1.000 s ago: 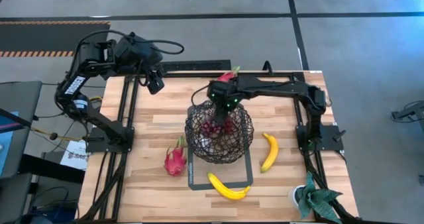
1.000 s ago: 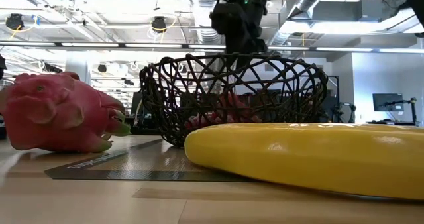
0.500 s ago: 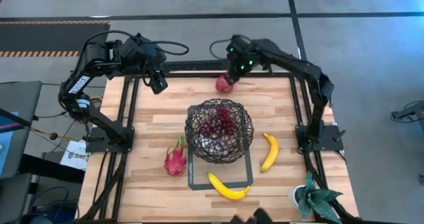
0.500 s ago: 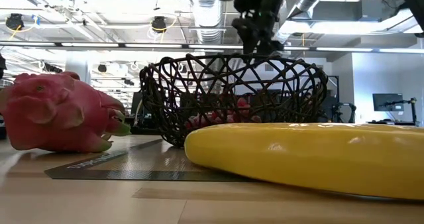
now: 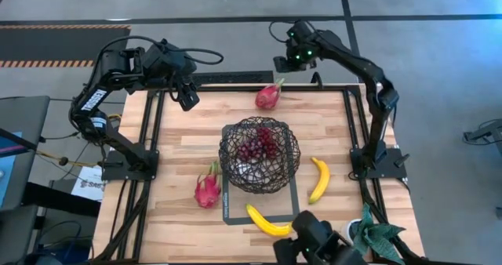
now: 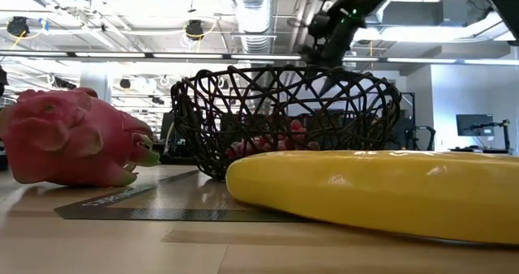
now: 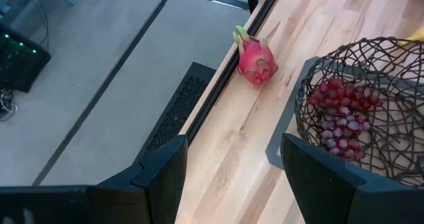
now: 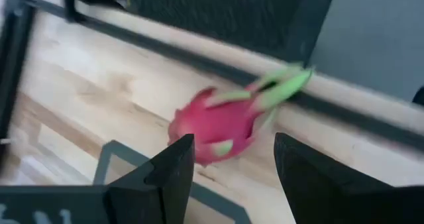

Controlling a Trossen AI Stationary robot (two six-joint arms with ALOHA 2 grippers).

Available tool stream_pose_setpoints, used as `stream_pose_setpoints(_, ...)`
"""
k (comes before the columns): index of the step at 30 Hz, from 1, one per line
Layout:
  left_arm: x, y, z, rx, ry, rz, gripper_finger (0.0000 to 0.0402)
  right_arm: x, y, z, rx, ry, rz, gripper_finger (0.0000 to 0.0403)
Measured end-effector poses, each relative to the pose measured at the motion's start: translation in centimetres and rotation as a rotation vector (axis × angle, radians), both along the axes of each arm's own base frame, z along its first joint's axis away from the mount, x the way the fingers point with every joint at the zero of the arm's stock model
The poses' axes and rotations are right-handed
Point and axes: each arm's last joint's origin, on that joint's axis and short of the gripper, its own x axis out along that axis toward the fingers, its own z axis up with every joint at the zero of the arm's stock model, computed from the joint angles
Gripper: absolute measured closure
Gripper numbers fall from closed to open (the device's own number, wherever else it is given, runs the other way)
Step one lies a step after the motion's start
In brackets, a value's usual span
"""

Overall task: Build produce basket
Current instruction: Put the top red dragon fruit into the black wire basket

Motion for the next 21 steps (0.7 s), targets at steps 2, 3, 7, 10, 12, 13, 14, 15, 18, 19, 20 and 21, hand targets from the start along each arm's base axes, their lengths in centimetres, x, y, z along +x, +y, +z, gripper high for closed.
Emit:
stream_pose_setpoints(2, 0.0, 0.0, 0.0, -0.001, -0.001, 0.001, 0.0173, 0.4, -0.4, -1.2, 0.038, 0.012, 0.001, 0.0177)
stream_pose_setpoints(3, 0.0, 0.0, 0.0, -0.001, -0.001, 0.002, 0.0173, 0.8, -0.5, -1.8, 0.052, 0.019, 0.006, 0.0177)
stream_pose_setpoints(7, 0.0, 0.0, 0.0, -0.001, -0.001, 0.003, 0.0173, 2.1, -1.3, -4.8, 0.099, 0.055, 0.022, 0.0177)
stream_pose_setpoints(10, 0.0, 0.0, 0.0, -0.002, -0.001, 0.002, 0.0173, 2.6, -1.9, -6.4, 0.124, 0.063, 0.015, 0.0177)
stream_pose_setpoints(12, 0.0, 0.0, 0.0, -0.002, -0.001, 0.001, 0.0173, 2.5, -2.5, -7.4, 0.168, 0.057, -0.004, 0.0177)
stream_pose_setpoints(13, 0.0, 0.0, 0.0, -0.002, -0.001, 0.001, 0.0173, 2.6, -2.8, -8.0, 0.19, 0.053, -0.011, 0.0177)
stream_pose_setpoints(14, 0.0, 0.0, 0.0, -0.001, 0.0, -0.001, 0.0173, 2.5, -3.1, -8.5, 0.206, 0.052, -0.02, 0.0177)
stream_pose_setpoints(15, 0.0, 0.0, 0.0, 0.0, 0.0, -0.002, 0.0173, 2.5, -3.4, -8.9, 0.222, 0.051, -0.024, 0.0177)
stream_pose_setpoints(18, 0.0, 0.0, 0.0, 0.0, 0.001, -0.003, 0.0173, 2.1, -4.0, -9.8, 0.25, 0.056, -0.036, 0.0177)
stream_pose_setpoints(19, 0.0, 0.0, 0.0, 0.0, 0.001, -0.003, 0.0173, 2.1, -4.1, -10.0, 0.25, 0.056, -0.039, 0.0177)
stream_pose_setpoints(20, 0.0, 0.0, 0.0, 0.0, 0.001, -0.003, 0.0173, 2.0, -4.2, -10.0, 0.25, 0.056, -0.041, 0.0177)
stream_pose_setpoints(21, 0.0, 0.0, 0.0, 0.0, 0.001, -0.004, 0.0173, 2.0, -4.3, -10.0, 0.25, 0.056, -0.043, 0.0177)
